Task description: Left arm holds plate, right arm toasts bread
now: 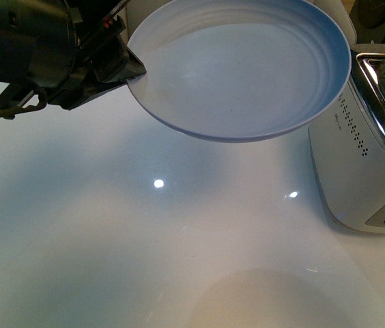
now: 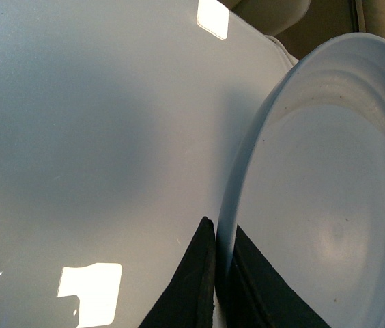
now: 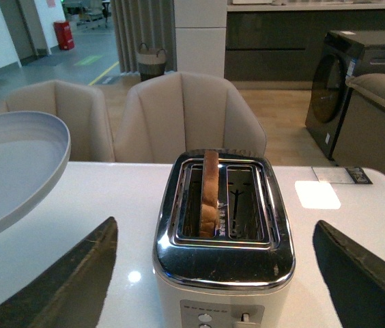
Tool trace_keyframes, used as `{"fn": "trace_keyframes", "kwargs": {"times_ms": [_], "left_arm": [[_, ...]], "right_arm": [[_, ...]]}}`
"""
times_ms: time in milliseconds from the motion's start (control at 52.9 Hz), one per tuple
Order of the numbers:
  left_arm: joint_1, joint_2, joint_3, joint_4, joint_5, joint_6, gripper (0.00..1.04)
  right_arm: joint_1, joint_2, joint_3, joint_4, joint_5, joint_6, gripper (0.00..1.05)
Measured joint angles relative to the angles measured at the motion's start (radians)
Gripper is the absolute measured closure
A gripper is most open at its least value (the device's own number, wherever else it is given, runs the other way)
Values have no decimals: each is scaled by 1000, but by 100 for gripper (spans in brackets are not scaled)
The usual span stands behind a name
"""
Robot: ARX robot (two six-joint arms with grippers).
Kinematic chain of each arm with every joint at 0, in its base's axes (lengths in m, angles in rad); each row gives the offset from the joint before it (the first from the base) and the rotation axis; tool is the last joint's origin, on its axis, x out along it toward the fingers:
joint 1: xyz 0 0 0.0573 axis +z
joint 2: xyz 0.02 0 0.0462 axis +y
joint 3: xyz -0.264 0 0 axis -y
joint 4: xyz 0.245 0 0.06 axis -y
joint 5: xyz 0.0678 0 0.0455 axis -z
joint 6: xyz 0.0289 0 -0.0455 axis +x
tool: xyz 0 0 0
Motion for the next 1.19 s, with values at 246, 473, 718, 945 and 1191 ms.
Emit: {"fn": "trace_keyframes", "kwargs": {"times_ms": [246,473,718,945,1191], "left_arm": [[-32,0,47,-139,-252,32,102],[-32,-14,54,-195,-430,66,102],[108,-39,54,-136,-276,101,102],[454,223,55,129,-72,280,102],[585,517,121,200,51,412,102]], "right_arm": [[0,0,0,0,-2,0,9],[0,-1,0,0,-1,0,9],[0,-1,0,0,0,0,9],[0,-1,0,0,0,0,9],[0,-1,0,0,-1,0,9]]}}
